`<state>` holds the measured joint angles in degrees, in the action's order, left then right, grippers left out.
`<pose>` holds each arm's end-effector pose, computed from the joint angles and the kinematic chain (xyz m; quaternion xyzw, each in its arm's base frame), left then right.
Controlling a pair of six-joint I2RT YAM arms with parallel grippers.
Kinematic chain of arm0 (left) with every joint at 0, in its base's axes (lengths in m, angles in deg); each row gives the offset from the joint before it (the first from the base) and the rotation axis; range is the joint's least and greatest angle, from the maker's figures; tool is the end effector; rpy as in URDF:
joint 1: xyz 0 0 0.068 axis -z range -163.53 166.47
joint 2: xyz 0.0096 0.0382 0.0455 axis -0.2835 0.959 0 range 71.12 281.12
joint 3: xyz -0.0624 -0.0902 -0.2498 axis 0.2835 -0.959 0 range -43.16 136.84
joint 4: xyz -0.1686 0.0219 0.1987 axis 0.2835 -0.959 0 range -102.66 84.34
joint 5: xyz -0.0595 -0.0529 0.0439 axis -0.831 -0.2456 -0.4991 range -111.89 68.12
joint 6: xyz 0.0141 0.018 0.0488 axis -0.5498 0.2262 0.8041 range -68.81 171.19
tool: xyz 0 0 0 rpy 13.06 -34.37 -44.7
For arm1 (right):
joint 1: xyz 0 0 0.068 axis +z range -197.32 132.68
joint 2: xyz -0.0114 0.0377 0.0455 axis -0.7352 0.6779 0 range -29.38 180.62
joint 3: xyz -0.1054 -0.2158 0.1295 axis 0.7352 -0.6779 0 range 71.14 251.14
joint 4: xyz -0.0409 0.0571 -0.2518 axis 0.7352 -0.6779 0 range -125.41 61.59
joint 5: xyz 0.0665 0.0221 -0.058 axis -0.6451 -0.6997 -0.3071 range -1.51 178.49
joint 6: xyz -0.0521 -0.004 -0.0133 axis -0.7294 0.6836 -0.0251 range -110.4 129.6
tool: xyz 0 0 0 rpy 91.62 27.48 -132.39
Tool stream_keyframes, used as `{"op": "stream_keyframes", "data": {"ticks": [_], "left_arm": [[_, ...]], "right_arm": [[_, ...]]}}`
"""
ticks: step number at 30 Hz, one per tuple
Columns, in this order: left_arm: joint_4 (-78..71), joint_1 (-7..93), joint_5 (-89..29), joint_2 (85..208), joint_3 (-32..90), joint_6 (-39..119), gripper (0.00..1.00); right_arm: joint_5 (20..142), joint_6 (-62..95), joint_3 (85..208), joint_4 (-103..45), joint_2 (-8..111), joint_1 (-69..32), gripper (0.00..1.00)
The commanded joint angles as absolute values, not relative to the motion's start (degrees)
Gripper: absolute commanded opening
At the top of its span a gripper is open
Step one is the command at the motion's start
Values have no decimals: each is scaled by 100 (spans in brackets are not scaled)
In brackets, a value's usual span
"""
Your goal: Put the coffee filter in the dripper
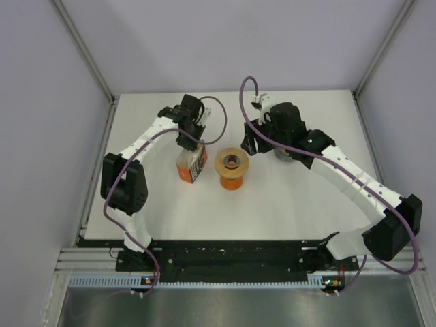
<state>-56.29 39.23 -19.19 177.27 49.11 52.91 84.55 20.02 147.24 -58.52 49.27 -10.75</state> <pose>0.3630 -0.1504 0.2677 0.2016 0.9540 -0.0177 0.2211 0.2456 0.1853 0.3623 -0.2145 0.8504 0.2188 0.4277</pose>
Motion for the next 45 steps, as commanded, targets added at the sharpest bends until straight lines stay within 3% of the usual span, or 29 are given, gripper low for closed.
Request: {"op": "stream_keyframes", "data": {"ticks": [1, 13, 25, 31, 36, 45], "left_arm": [[-5471, 4055, -1512, 17554, 4913, 5383, 31], [-5181, 4380, -589, 17255, 4640, 5673, 37], [-5277, 4380, -993, 17677, 4737, 5620, 34], [-5391, 4345, -1283, 17800, 4877, 5585, 26], [-5400, 4345, -1266, 17677, 4983, 5603, 1], [-5611, 4319, -1275, 17361, 5203, 5681, 0]], "right_arm": [[8383, 1901, 14752, -5759, 4743, -1041, 60], [8252, 1892, 14734, -5759, 4770, -1041, 60], [8172, 1857, 14690, -5776, 4752, -1041, 60], [8164, 1857, 14664, -5776, 4743, -1041, 60], [8172, 1848, 14664, -5785, 4735, -1041, 60], [8155, 1848, 14655, -5776, 4735, -1041, 60]]}}
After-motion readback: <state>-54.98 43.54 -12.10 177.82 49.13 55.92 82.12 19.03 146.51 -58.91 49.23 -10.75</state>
